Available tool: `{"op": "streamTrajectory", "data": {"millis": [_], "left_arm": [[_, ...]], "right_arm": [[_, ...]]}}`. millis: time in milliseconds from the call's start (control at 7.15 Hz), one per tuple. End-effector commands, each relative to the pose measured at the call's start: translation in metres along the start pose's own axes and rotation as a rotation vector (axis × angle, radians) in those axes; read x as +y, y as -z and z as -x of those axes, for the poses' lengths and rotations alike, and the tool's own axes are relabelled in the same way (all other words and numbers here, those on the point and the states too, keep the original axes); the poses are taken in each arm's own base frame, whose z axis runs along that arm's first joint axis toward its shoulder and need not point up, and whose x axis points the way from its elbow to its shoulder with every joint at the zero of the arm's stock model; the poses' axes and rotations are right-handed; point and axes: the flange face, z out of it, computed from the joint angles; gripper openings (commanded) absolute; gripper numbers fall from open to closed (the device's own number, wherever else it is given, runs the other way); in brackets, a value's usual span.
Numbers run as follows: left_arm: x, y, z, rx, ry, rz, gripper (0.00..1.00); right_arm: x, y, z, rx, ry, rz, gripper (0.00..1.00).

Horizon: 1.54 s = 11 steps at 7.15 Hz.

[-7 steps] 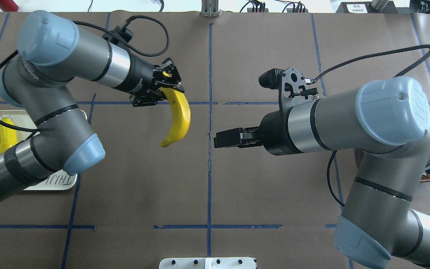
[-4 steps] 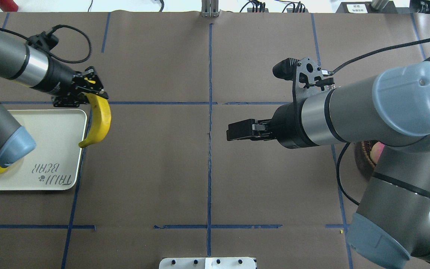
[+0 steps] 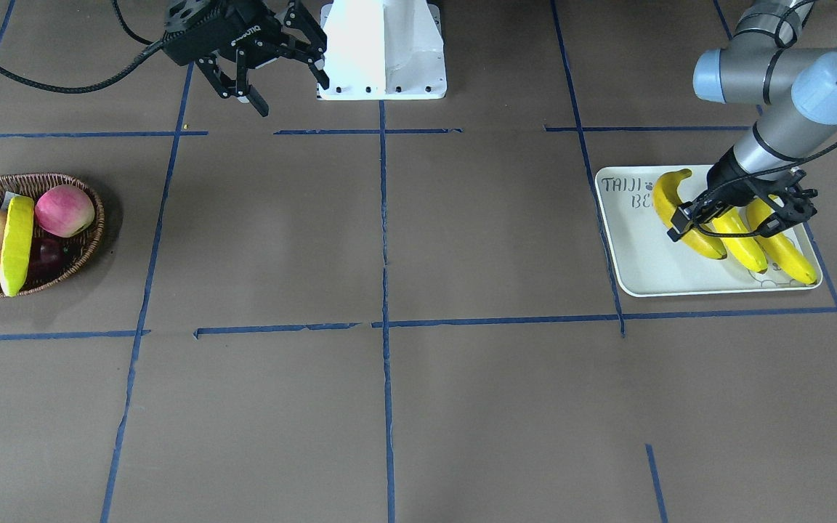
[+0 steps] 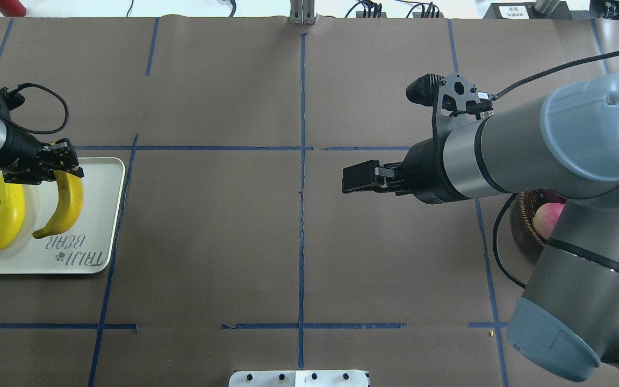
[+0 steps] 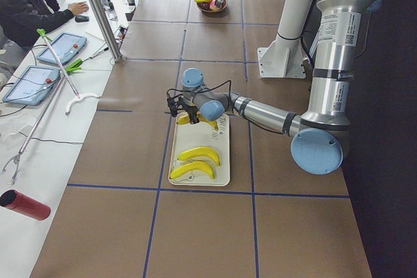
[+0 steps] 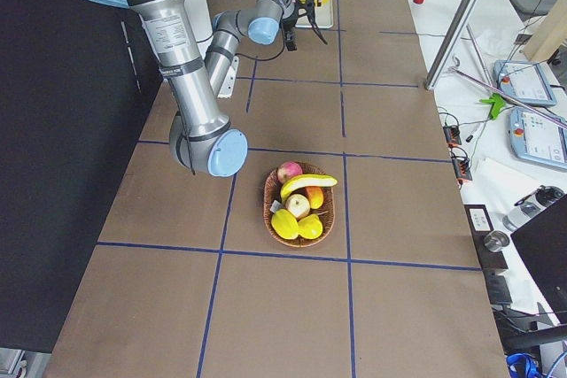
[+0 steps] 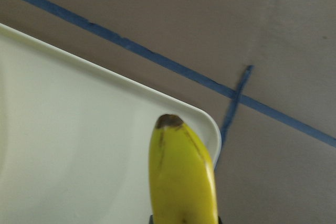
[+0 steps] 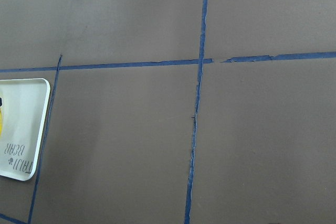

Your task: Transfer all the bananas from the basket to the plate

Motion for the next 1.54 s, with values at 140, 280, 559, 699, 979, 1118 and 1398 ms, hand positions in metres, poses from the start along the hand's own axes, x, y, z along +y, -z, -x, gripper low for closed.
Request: {"op": "streamTrajectory", "data": {"millis": [140, 280, 559, 699, 979, 1118, 1398], "left_arm": [[-0.010, -0.020, 0.028, -0.075, -0.010, -0.059, 0.00], [-0.012, -0.022, 0.031, -0.088, -0.009, -0.083, 0.00], [-0.015, -0.023, 0.032, -0.102, -0.012, -0.119, 0.20], [-0.015, -0.029, 0.032, -0.117, -0.015, -0.140, 0.99], [-0.010, -0.037, 0.027, -0.127, -0.031, -0.172, 1.00], [-0.008, -0.031, 0.021, -0.112, -0.041, -0.176, 1.00], [0.012, 0.007, -0.018, -0.014, -0.082, -0.131, 1.00]], "right_arm": [[0.004, 0.010, -0.005, -0.005, 0.001, -0.002, 1.00], [0.003, 0.011, -0.005, -0.006, 0.001, -0.004, 1.00], [0.002, 0.011, -0.006, -0.004, -0.001, -0.007, 1.00], [0.002, 0.011, -0.006, -0.004, -0.001, -0.007, 1.00], [-0.001, 0.014, -0.009, -0.003, -0.006, -0.012, 1.00], [-0.010, 0.021, -0.019, 0.005, -0.023, -0.006, 1.00], [-0.037, 0.043, -0.073, 0.070, -0.103, 0.030, 1.00]]}}
